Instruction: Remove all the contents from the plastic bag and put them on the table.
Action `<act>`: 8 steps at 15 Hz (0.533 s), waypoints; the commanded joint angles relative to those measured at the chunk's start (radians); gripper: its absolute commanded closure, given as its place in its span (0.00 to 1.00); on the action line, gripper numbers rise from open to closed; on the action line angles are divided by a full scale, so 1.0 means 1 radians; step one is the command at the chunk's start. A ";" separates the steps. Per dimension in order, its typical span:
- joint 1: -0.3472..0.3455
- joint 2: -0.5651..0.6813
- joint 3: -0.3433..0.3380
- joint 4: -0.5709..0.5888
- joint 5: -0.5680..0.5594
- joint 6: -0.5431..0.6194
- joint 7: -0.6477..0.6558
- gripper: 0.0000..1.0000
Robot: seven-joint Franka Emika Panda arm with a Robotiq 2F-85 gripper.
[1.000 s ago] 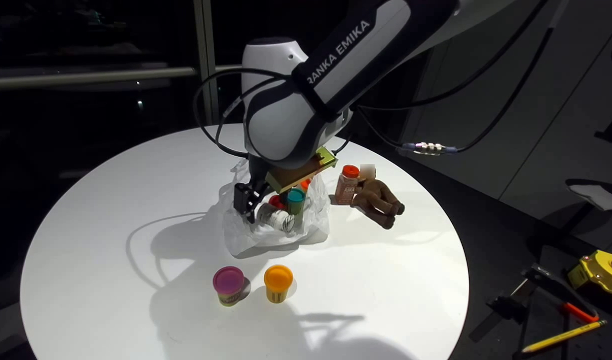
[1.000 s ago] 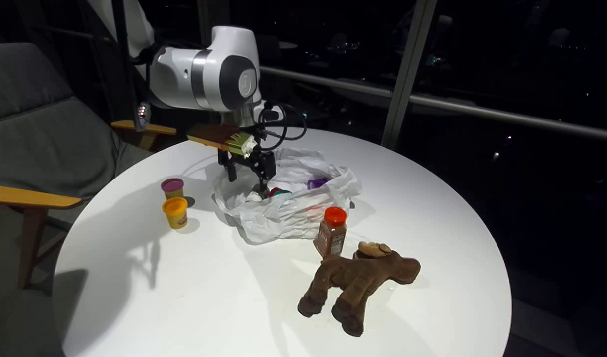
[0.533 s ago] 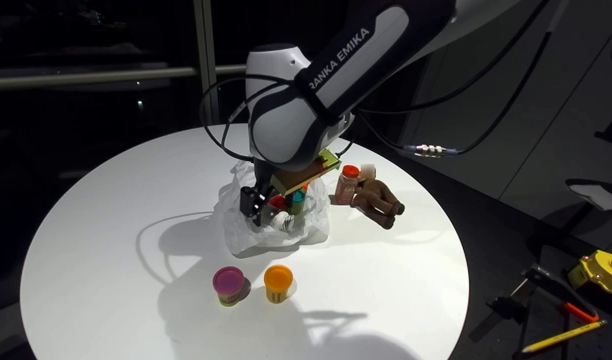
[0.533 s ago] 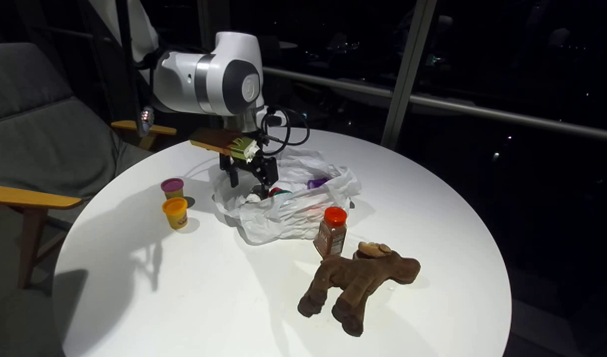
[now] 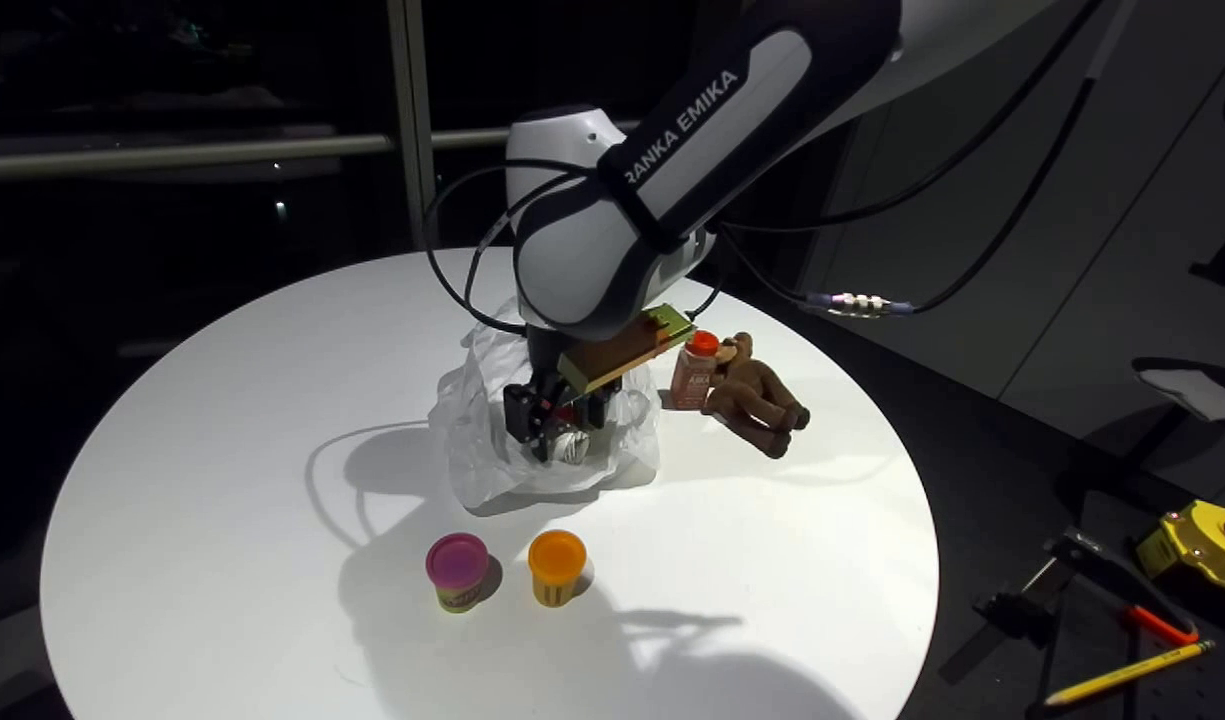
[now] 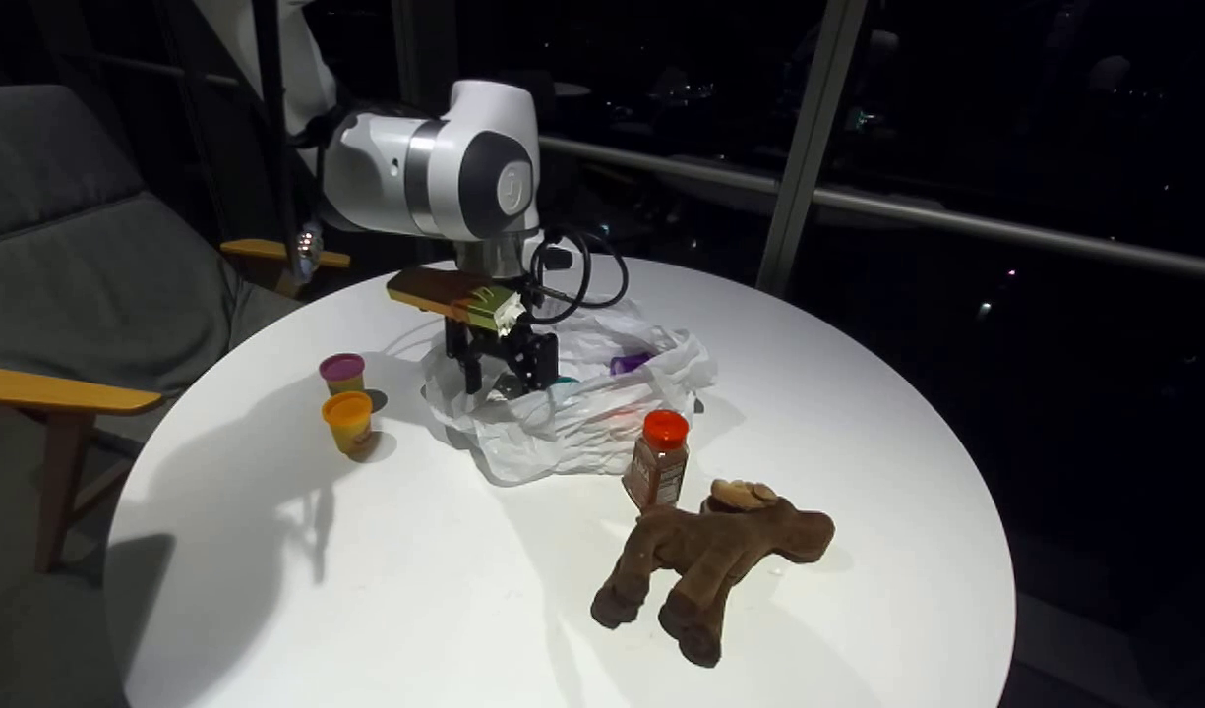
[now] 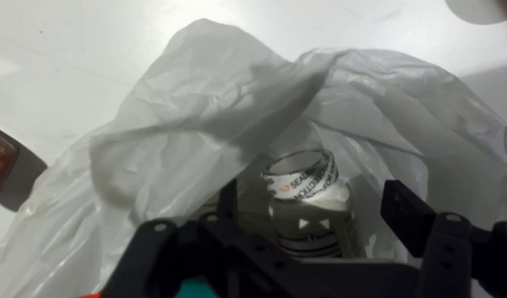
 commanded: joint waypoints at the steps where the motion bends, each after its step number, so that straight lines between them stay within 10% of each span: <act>1: -0.008 0.034 0.007 0.071 0.027 -0.043 -0.011 0.42; 5: 0.001 0.045 -0.002 0.098 0.017 -0.041 -0.002 0.72; 8: 0.013 0.019 -0.018 0.086 0.007 -0.046 0.016 0.73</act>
